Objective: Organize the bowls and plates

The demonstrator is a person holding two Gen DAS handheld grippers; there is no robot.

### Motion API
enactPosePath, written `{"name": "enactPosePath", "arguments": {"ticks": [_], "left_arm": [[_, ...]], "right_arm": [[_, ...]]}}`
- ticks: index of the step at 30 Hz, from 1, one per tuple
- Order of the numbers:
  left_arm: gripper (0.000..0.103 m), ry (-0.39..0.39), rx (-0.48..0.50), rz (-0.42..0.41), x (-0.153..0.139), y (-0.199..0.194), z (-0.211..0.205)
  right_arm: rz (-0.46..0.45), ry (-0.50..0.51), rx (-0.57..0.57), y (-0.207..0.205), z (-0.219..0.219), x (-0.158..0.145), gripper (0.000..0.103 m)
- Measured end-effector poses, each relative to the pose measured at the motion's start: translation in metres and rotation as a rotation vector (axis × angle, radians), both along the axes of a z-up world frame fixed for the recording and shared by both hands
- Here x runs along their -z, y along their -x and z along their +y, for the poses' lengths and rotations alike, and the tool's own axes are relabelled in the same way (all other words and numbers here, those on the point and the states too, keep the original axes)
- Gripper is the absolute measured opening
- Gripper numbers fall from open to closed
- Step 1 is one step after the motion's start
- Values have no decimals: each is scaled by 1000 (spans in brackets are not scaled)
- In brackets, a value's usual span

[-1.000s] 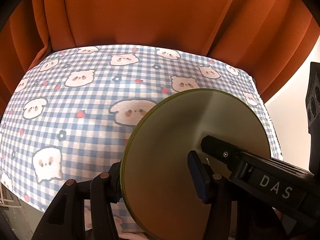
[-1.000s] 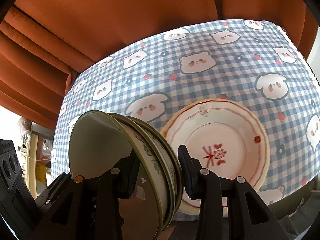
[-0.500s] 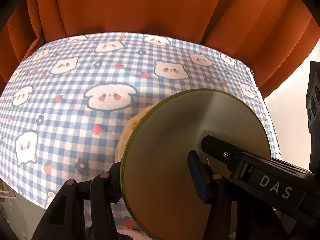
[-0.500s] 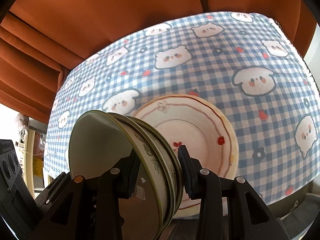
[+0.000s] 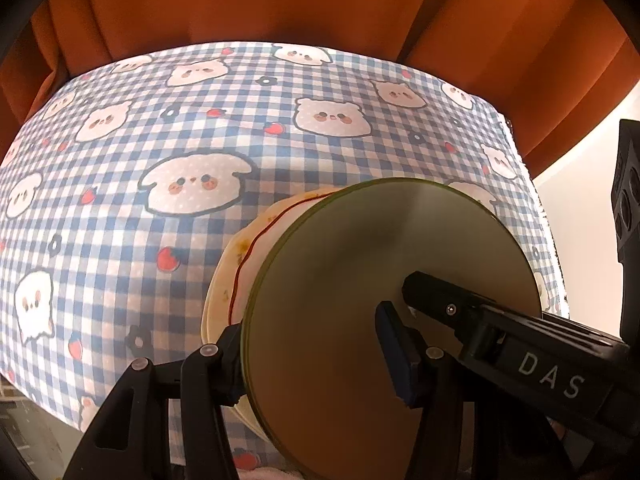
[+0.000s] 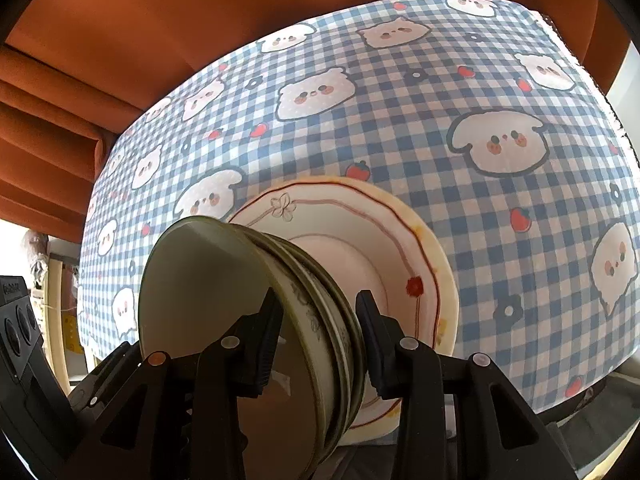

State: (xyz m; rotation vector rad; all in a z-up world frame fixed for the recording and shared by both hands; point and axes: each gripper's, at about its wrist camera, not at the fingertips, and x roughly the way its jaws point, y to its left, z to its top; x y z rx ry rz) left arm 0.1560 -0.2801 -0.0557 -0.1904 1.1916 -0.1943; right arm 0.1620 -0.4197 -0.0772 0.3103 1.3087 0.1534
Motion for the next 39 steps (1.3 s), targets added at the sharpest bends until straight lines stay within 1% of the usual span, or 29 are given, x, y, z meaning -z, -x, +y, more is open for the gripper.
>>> {"name": "enactPosePath", "arguments": {"ticks": [4, 10, 13, 15, 17, 19, 20, 21, 23, 26, 28, 33, 37, 39], "left_arm": [[54, -6, 7, 4, -1, -8, -5], [55, -35, -6, 16, -2, -11, -13], [56, -78, -26, 33, 0, -11, -16], [60, -98, -34, 37, 1, -9, -19], [62, -118, -50, 39, 0, -6, -21], [64, -135, -61, 31, -4, -4, -23], [66, -147, -64, 14, -7, -2, -24], [70, -159, -64, -2, -10, 0, -26], [76, -188, -71, -63, -22, 6, -27], [82, -174, -71, -127, -33, 13, -23], [82, -159, -82, -159, -40, 18, -16], [83, -123, -96, -221, -51, 35, 2], [84, -181, -94, -311, -62, 57, 19], [84, -182, -96, -339, -65, 68, 30]], "right_arm": [[-7, 6, 5, -7, -4, -1, 40], [-1, -24, 0, -12, -14, 2, 41], [-9, -31, -22, -11, -15, 3, 41], [-6, -49, -33, -9, -19, 4, 41], [-3, -49, -40, -8, -23, 5, 46], [-8, -30, -44, -7, -29, 4, 56], [-14, -28, -46, -7, -31, 3, 57], [-22, -27, -51, -7, -32, 1, 58], [-44, -9, -66, -5, -33, -4, 59], [-113, 18, -59, 1, -33, -20, 64], [-164, 52, -55, 6, -31, -30, 71], [-286, 128, -36, 27, -21, -58, 72], [-375, 187, -13, 51, -3, -75, 74], [-413, 195, 8, 67, 8, -82, 74]]}}
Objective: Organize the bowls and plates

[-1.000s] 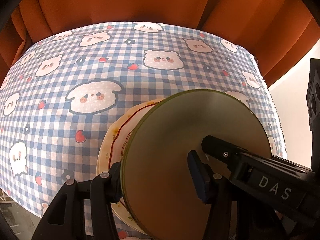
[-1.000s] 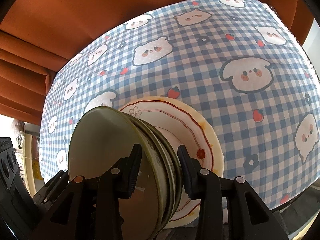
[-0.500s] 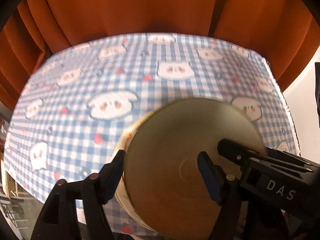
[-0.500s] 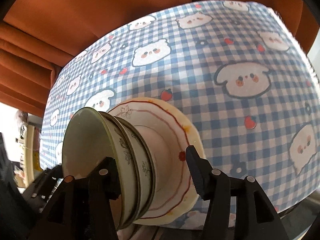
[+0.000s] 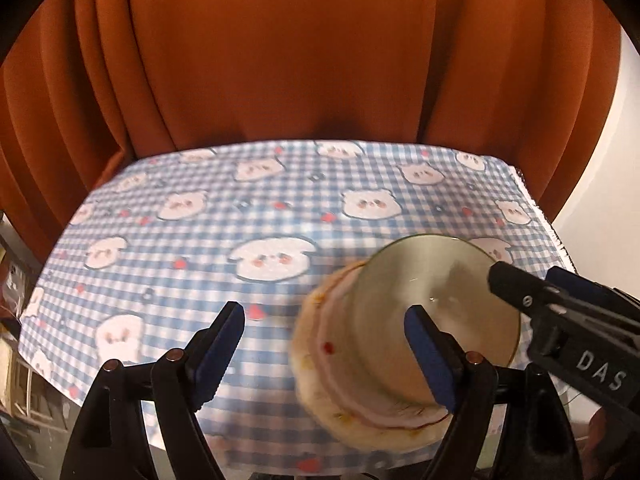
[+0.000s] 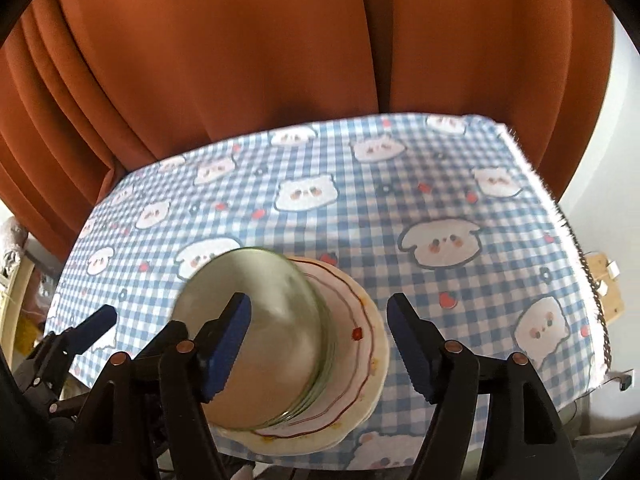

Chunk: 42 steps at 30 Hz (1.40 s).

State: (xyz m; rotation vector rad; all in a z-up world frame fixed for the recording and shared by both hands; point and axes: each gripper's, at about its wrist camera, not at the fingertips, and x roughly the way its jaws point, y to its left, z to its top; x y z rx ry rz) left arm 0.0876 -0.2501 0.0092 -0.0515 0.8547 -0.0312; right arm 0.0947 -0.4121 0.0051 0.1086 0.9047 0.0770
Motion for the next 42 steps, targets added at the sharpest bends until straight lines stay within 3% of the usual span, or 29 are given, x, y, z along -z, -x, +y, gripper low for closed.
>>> {"name": "enactPosePath", "arguments": {"ticks": [4, 10, 17, 28, 42], "left_arm": [[92, -17, -14, -77, -1, 30, 36], [96, -85, -6, -138, 15, 70, 81], [99, -54, -54, -164, 30, 106, 122], [101, -22, -56, -198, 34, 132, 137], [102, -14, -80, -249, 26, 134, 147]], "right_arm": [[-70, 8, 34, 27, 23, -4, 85], [-132, 25, 37, 72, 64, 15, 86], [-161, 46, 29, 114, 95, 37, 86], [-204, 67, 23, 150, 115, 43, 92], [-267, 82, 22, 151, 121, 28, 94]]}}
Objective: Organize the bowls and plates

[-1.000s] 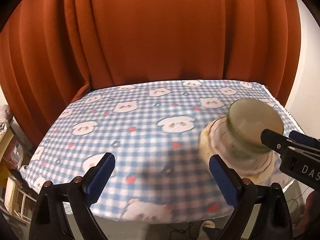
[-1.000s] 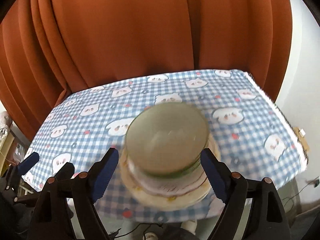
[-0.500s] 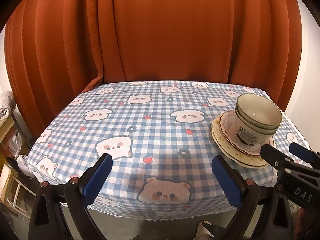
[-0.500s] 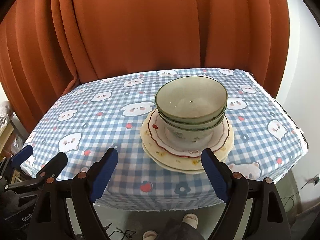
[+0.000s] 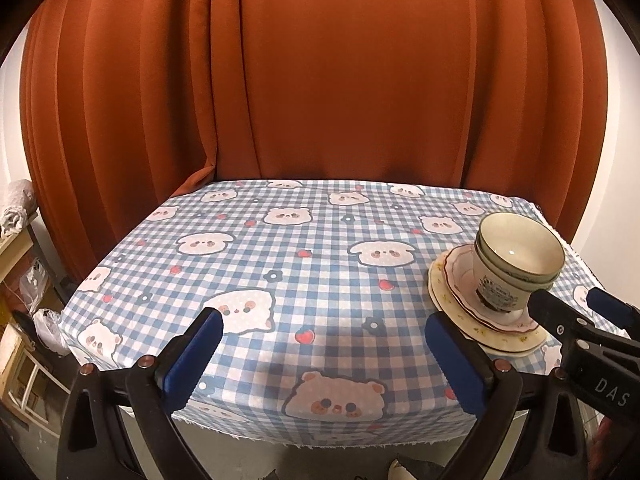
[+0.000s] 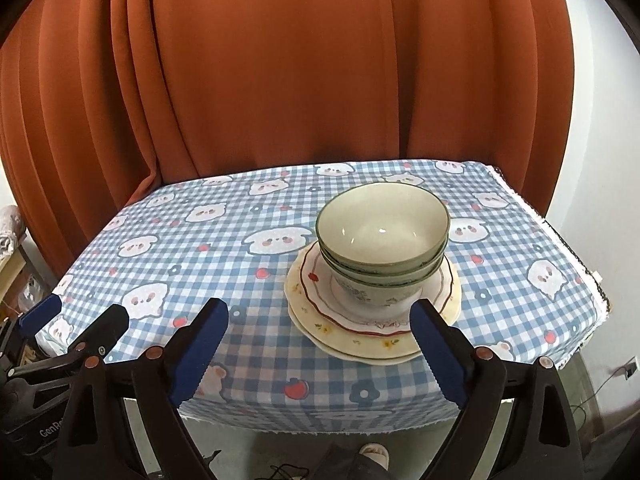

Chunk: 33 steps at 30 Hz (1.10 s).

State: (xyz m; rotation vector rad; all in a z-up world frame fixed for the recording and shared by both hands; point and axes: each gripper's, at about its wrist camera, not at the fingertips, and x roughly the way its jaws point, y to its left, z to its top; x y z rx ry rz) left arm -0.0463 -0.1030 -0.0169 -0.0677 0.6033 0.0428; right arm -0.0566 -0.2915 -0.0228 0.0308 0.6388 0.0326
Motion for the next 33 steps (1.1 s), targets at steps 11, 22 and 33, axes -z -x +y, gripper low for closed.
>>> {"name": "enactPosePath", "arguments": {"ticks": [11, 22, 33], "left_arm": [[103, -2, 9, -6, 2, -11, 2], [103, 22, 14, 3, 6, -16, 7], [103, 20, 34, 3, 7, -23, 2]], "right_arm": [[4, 2, 14, -8, 1, 2, 95], [13, 22, 16, -12, 6, 4, 95], [12, 13, 40, -16, 2, 5, 95]]}}
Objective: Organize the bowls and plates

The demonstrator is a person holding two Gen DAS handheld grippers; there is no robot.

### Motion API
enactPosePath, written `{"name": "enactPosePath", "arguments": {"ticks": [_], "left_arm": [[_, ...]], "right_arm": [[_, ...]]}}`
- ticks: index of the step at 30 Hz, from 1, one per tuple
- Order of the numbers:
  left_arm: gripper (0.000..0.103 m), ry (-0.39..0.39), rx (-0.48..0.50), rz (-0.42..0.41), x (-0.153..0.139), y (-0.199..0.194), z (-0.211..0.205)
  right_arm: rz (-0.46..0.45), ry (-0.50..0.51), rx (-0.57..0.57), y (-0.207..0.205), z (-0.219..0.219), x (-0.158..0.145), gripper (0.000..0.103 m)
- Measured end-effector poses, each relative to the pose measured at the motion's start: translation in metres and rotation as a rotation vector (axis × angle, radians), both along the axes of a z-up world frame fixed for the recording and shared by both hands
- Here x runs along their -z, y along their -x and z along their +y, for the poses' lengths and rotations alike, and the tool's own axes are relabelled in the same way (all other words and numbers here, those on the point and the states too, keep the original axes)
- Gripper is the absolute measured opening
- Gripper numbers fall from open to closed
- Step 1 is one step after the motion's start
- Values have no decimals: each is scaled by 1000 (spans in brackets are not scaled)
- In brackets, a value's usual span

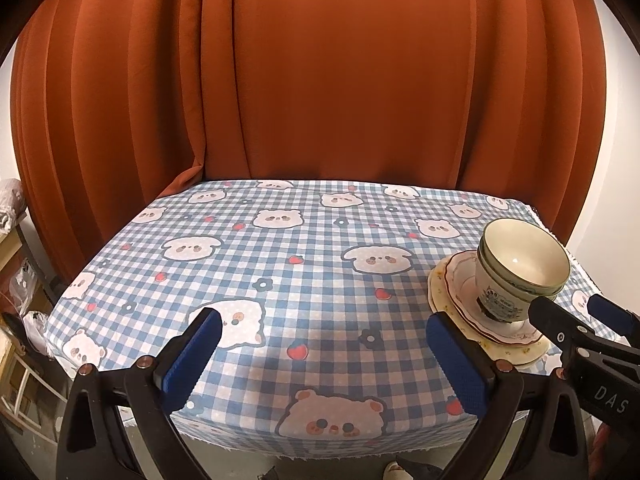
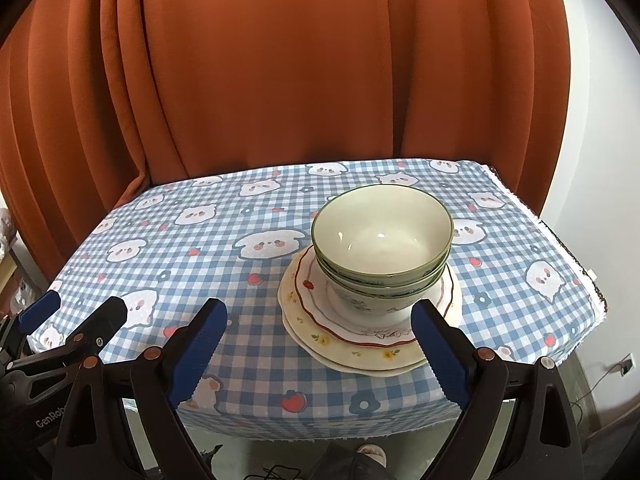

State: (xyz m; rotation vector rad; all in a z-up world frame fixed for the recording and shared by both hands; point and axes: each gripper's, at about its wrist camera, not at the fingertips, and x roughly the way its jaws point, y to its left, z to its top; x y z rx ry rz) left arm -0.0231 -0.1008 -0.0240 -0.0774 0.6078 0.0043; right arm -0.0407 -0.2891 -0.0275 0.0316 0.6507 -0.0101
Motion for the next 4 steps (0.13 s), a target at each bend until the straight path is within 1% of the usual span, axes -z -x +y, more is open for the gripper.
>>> {"name": "enactPosePath", "arguments": {"ticks": [4], "left_arm": [[103, -2, 0, 3, 1, -3, -1]], "right_arm": [[3, -3, 4, -3, 0, 1, 95]]}}
